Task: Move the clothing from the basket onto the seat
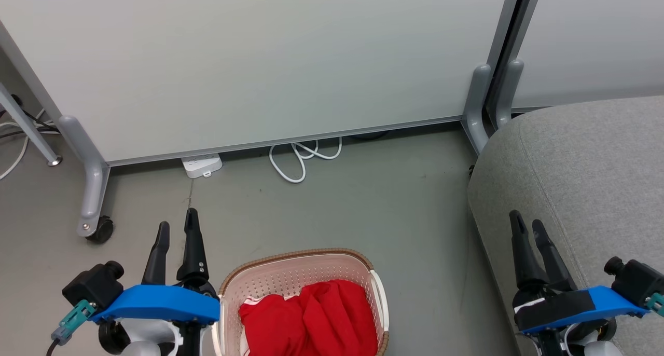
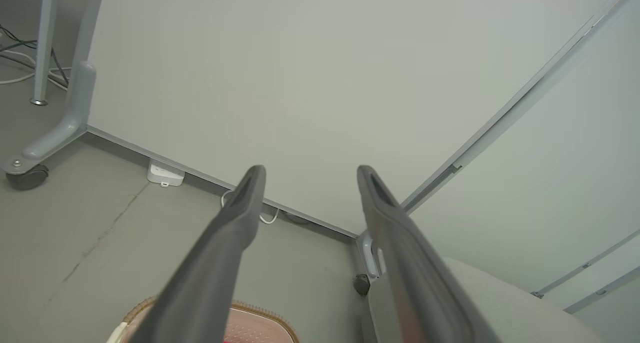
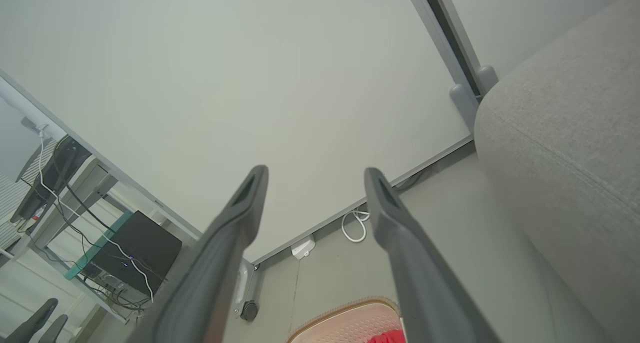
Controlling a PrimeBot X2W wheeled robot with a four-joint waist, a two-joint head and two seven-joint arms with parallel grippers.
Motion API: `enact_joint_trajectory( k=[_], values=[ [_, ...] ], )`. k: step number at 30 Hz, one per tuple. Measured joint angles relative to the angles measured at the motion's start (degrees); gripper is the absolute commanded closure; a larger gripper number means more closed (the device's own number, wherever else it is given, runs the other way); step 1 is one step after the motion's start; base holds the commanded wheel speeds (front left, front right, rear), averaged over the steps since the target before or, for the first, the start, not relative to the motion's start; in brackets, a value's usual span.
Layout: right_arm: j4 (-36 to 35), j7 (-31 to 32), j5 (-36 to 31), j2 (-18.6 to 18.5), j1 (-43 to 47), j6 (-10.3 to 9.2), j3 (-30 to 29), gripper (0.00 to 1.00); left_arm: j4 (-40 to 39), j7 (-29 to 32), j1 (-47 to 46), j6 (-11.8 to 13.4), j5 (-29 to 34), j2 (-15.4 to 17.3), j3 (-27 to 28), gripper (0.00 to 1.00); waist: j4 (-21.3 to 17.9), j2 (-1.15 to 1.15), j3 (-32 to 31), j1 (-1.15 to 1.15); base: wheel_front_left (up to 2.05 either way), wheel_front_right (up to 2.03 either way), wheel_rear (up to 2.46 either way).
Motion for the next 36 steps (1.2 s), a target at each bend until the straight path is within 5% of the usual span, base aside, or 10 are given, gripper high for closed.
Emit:
enact_joint_trajectory(
  k=[36],
  values=[
    [-0.4,-5.3,-20.7,-0.1,-0.3,0.01,2.5,0.00,1.5,-5.4,-1.1,-1.3,18.8,0.3,-3.6,0.00,0.5,0.00,0.4,0.00,0.00,0.00,0.00]
  ],
)
